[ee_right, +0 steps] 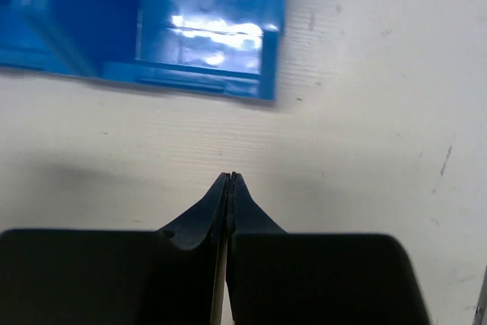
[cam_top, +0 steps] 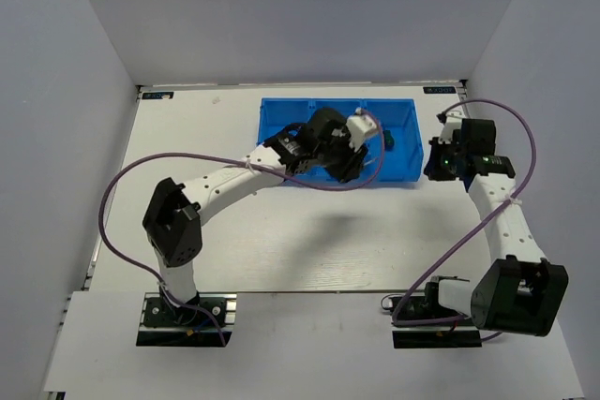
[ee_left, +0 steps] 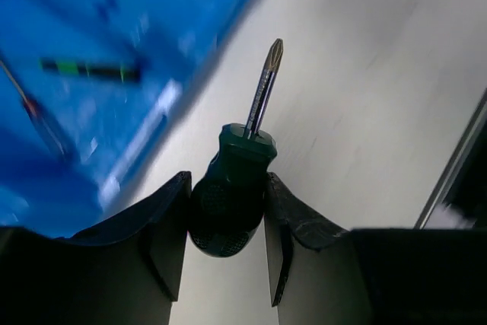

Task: Sort the tools into containers

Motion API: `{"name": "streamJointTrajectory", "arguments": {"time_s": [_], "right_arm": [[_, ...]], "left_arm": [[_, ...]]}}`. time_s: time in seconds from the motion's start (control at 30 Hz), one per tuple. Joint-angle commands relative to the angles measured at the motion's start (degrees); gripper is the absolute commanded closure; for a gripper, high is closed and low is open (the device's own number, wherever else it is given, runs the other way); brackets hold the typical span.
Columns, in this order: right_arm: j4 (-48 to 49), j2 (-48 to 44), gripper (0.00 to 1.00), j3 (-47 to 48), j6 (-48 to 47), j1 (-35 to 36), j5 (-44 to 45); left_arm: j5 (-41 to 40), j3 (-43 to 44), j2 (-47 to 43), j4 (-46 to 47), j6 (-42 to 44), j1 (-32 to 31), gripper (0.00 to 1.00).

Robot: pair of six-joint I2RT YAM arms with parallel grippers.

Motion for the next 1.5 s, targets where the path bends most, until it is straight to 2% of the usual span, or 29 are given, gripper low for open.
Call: {"name": "streamJointTrajectory", "arguments": {"time_s": [0.0,0.13,0.23,0.33,0.37,0.4,0.43,0.47,0.53,0.6,0.63,0.77,0.9,0.97,1.0,1.03,1.07,1.13,1.17,1.2,1.23,1.27,1.33,1.47], "right_arm": [[2.19,-1.77,1.0,-2.64,2.62,-2.46,4.17],[1.13,-4.84,1.0,-5.45,2.53,-5.01,2.15],[0.52,-7.65,1.0,-6.95,2.79,-5.72,0.66],[-0.71,-8.89,1.0,-8.36,2.97,-6.68,-1.36],[-1.32,-9.85,1.0,-8.88,2.88,-7.03,-1.63],[-1.76,-10.3,0.95,-9.41,2.79,-7.12,-1.72],[-2.11,-10.65,0.73,-9.5,2.88,-7.3,-1.98],[-2.21,-10.65,0.6,-9.94,2.71,-7.65,-2.24],[-2.65,-10.65,0.39,-10.21,2.44,-7.65,-3.47],[-3.08,-10.74,0.32,-10.56,2.27,-7.83,-5.4],[-3.0,-10.65,0.27,-10.65,2.09,-7.91,-7.06],[-3.35,-10.13,0.2,-11.35,0.6,-8.0,-12.69],[-4.14,-9.86,0.13,-12.23,-4.65,-7.83,-17.62],[-5.46,-9.77,0.1,-12.49,-6.86,-7.74,-21.64],[-5.72,-9.77,0.1,-13.28,-8.53,-7.65,-22.45],[-5.9,-9.69,0.1,-13.63,-9.59,-7.65,-23.24],[-5.9,-9.86,0.1,-13.9,-9.77,-7.39,-23.51],[-3.97,-9.77,0.1,-15.39,-7.33,-6.95,-21.25],[-3.88,-9.51,0.1,-15.13,-4.62,-6.86,-18.62],[-3.7,-8.55,0.1,-14.61,-3.28,-6.95,-15.81],[-3.87,-8.28,0.1,-13.56,-0.05,-6.86,-14.39],[-4.22,-7.5,0.1,-13.2,0.42,-6.77,-13.16],[-5.1,-6.79,0.1,-11.1,-0.8,-6.95,-11.48],[-4.33,-7.66,0.1,-10.91,-0.38,-7.04,-10.68]], "left_arm": [[3.57,7.07,4.52,7.2,-6.77,1.32,1.0],[4.16,17.87,15.41,11.25,-12.93,1.32,1.0],[5.66,32.25,25.32,11.26,-17.32,1.85,1.0],[4.88,39.58,30.89,9.77,-18.57,1.85,1.0],[2.79,42.39,32.99,9.25,-19.27,1.85,0.92],[2.25,43.02,33.54,9.24,-19.27,1.85,0.85],[0.85,43.03,33.54,9.24,-19.27,1.85,0.75],[0.84,43.03,33.54,9.24,-19.27,1.85,0.57],[0.31,43.03,34.07,9.24,-19.27,1.85,0.39],[0.83,43.03,34.07,9.24,-18.66,1.85,0.23],[1.44,43.03,34.68,9.24,-18.14,1.85,0.2],[3.3,43.56,33.38,10.47,-18.13,1.85,0.15],[4.0,41.82,28.64,11.53,-18.66,1.85,0.15],[2.51,38.57,24.6,12.05,-18.14,1.85,0.24],[0.33,34.2,19.7,12.05,-16.83,1.85,0.38],[-1.26,31.89,17.13,11.1,-16.12,1.85,0.74],[-2.75,29.09,14.41,10.3,-15.33,1.85,0.86],[-6.8,17.5,5.22,9.68,-13.56,1.85,0.97],[-8.38,8.15,1.85,10.46,-12.86,1.85,0.91],[-9.18,3.53,-1.41,10.47,-12.86,2.37,0.78],[-10.4,-0.7,-4.66,11.08,-12.86,2.38,0.57],[-11.2,-7.87,-10.87,11.09,-12.86,2.38,0.2],[-13.04,-12.93,-16.27,10.48,-13.56,2.38,0.0],[-17.87,-22.42,-28.05,9.33,-16.46,2.38,0.0]]}}
